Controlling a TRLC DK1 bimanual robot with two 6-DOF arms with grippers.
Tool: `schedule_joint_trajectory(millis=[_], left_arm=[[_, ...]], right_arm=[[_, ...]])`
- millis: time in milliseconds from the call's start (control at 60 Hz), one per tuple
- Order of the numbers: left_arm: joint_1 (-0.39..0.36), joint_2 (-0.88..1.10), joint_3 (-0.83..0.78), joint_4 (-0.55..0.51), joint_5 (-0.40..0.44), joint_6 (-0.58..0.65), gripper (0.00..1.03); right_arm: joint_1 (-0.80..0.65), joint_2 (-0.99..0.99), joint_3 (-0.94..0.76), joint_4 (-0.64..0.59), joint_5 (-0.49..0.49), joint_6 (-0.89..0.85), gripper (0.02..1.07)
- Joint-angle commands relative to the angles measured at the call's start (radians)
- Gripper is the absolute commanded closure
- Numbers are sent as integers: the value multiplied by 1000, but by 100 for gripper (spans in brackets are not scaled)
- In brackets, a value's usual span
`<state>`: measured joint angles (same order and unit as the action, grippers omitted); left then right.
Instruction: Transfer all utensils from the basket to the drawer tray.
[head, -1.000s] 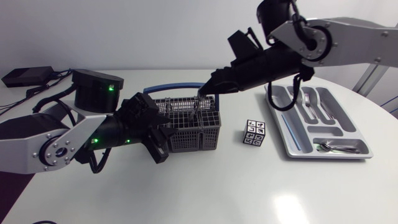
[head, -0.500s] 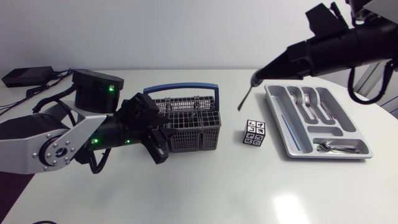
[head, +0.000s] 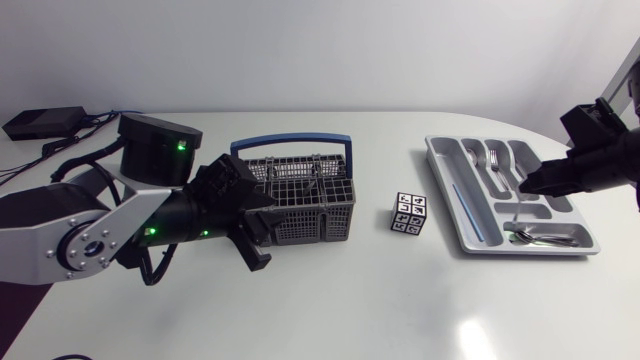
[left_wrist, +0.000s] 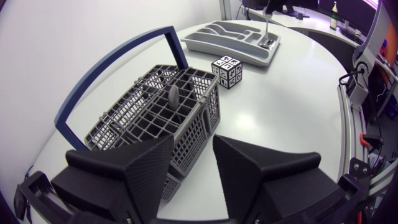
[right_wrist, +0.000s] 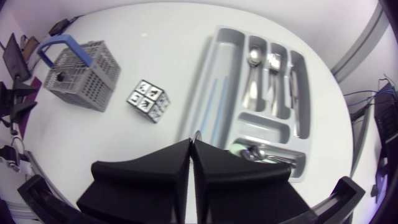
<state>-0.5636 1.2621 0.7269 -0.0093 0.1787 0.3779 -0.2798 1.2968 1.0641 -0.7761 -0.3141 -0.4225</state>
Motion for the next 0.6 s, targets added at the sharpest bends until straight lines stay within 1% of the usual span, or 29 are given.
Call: schedule_joint_trajectory(millis=[0, 167, 233, 367, 533, 583], left_arm=[[-12, -32, -18, -11, 5, -25, 58], [-7, -66, -34, -31, 5, -28, 58], [-7, -79, -38, -38, 5, -30, 58], [-10, -99, -43, -50, 7, -37, 58], [-12, -110, -52, -52, 7, -42, 58], [-12, -112, -53, -52, 7, -42, 58]], right_arm=[[-61, 35, -36, 64, 56, -88, 101], [-134, 116, -64, 198, 190, -173, 101], [-151, 145, -73, 238, 214, -188, 101], [-170, 208, -104, 340, 299, -223, 101], [-168, 268, -147, 434, 357, -236, 101], [-165, 282, -158, 445, 362, -237, 100]])
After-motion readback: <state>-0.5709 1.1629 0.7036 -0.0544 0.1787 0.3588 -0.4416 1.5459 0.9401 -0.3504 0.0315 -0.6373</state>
